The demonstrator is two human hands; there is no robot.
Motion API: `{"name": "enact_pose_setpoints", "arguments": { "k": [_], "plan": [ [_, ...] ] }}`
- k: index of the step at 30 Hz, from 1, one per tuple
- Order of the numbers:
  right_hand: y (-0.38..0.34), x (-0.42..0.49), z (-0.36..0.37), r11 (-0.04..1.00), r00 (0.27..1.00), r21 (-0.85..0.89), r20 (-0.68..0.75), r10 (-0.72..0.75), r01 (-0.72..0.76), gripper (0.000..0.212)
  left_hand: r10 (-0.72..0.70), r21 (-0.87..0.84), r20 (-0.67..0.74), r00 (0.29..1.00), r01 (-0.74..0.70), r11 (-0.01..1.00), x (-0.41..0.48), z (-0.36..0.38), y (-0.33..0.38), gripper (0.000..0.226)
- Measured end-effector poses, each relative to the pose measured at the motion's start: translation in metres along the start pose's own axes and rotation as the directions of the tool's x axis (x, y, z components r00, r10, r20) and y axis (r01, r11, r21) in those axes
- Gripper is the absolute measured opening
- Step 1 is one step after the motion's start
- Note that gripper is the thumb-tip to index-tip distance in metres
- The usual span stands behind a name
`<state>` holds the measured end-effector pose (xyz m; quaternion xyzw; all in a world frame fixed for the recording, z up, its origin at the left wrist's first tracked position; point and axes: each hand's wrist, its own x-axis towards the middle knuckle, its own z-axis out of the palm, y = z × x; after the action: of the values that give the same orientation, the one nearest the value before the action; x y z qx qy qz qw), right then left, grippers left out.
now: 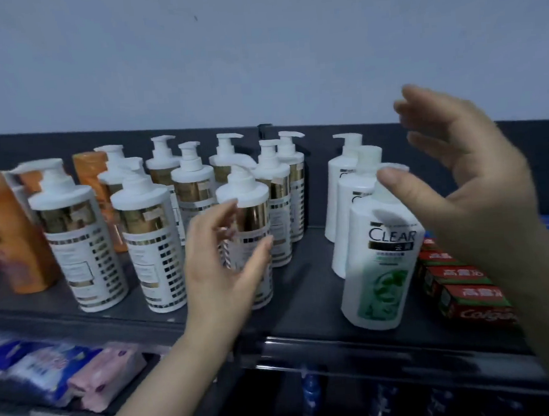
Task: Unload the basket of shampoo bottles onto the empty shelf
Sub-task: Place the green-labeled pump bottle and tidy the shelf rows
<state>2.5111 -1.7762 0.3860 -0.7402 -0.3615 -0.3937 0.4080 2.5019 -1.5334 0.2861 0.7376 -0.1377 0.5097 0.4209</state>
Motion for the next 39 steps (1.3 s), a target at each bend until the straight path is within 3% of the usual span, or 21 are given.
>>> {"name": "enact_pose_setpoints", "arguments": {
  "k": [2, 5, 7, 10, 16, 22, 28, 39],
  "plan": [
    [-0.020, 0.020, 0.023, 1.000, 0.995, -0.020, 0.100, 0.007, -0.005, 0.057, -0.153, 0.019, 0.009, 0.988, 0.153, 0.988, 0.007, -0.014, -0.019, 0.070],
    [-0.027, 0.061, 0.058, 0.978, 0.946, -0.189, 0.293, 0.137, -0.083, 0.058, -0.414, 0.003, 0.304, 0.858, 0.433, 0.901, 0.012, -0.018, -0.043, 0.097],
    [-0.016, 0.091, 0.079, 0.944, 0.895, -0.308, 0.378, 0.236, -0.119, 0.058, -0.416, -0.005, 0.463, 0.783, 0.472, 0.882, 0.014, -0.016, -0.058, 0.095],
    [0.005, 0.124, 0.105, 0.881, 0.805, -0.458, 0.475, 0.356, -0.120, 0.057, -0.403, 0.015, 0.570, 0.716, 0.482, 0.876, 0.015, -0.009, -0.075, 0.077],
    [0.033, 0.141, 0.140, 0.812, 0.662, -0.576, 0.574, 0.482, -0.093, 0.054, -0.402, -0.035, 0.628, 0.667, 0.540, 0.841, 0.016, -0.005, -0.084, 0.061],
    [0.049, 0.154, 0.146, 0.789, 0.654, -0.609, 0.564, 0.504, -0.083, 0.045, -0.386, -0.054, 0.698, 0.604, 0.582, 0.812, 0.015, -0.005, -0.086, 0.075],
    [0.063, 0.165, 0.139, 0.804, 0.635, -0.593, 0.608, 0.476, -0.035, 0.031, -0.389, -0.065, 0.707, 0.591, 0.601, 0.796, 0.009, 0.008, -0.081, 0.078],
    [0.067, 0.174, 0.138, 0.844, 0.571, -0.532, 0.714, 0.406, 0.066, 0.027, -0.361, -0.065, 0.710, 0.605, 0.566, 0.822, 0.007, 0.013, -0.076, 0.080]
  ]
}}
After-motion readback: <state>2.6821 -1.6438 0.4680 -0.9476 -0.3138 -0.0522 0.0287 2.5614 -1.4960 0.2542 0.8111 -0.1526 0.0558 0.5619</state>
